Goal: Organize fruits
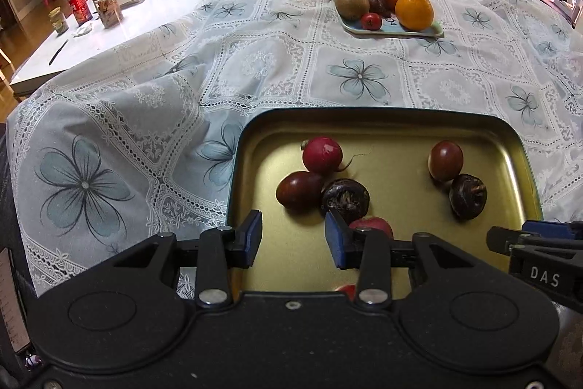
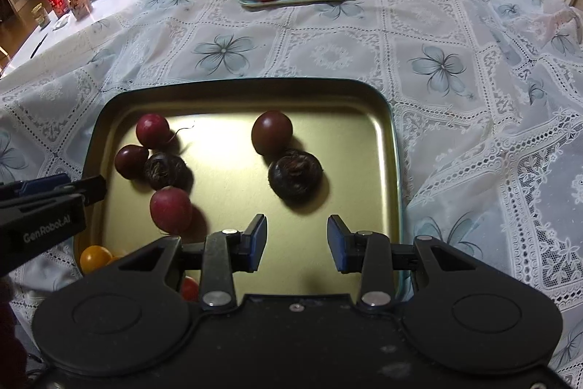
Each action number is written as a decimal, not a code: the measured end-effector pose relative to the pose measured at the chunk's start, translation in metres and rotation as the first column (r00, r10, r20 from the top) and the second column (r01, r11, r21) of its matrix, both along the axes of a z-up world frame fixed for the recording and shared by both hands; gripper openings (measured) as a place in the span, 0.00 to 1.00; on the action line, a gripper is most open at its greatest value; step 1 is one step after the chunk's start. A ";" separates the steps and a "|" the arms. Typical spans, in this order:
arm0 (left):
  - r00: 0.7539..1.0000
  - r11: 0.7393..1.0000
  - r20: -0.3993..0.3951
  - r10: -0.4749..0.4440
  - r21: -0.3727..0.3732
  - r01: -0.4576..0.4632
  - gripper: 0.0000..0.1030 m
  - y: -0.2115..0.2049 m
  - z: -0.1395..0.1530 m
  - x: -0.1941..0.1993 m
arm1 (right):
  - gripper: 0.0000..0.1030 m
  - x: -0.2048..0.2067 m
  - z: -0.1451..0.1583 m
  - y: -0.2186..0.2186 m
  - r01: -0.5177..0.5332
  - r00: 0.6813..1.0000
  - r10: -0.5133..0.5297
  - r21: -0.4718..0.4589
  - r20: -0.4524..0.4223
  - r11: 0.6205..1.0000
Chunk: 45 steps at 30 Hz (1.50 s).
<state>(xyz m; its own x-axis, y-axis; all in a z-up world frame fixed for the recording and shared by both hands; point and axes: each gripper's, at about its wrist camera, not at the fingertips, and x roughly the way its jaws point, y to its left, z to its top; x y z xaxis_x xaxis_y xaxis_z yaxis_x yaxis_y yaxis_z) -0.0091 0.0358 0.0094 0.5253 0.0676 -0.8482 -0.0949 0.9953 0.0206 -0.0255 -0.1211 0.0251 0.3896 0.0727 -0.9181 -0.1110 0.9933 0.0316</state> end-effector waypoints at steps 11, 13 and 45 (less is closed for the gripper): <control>1.000 1.000 -0.015 -0.005 -0.016 0.005 0.47 -0.001 -0.003 -0.001 | 0.38 0.000 -0.002 0.001 0.002 1.000 -0.002 -0.001 -0.015 1.000; 1.000 1.000 -0.021 -0.005 -0.018 0.005 0.47 -0.001 -0.004 -0.001 | 0.38 -0.001 -0.002 0.002 -0.001 1.000 0.001 0.000 -0.014 1.000; 0.998 0.999 -0.065 -0.008 -0.032 0.006 0.47 -0.002 -0.015 -0.004 | 0.38 -0.003 -0.002 0.003 -0.010 1.000 0.010 0.014 -0.024 1.000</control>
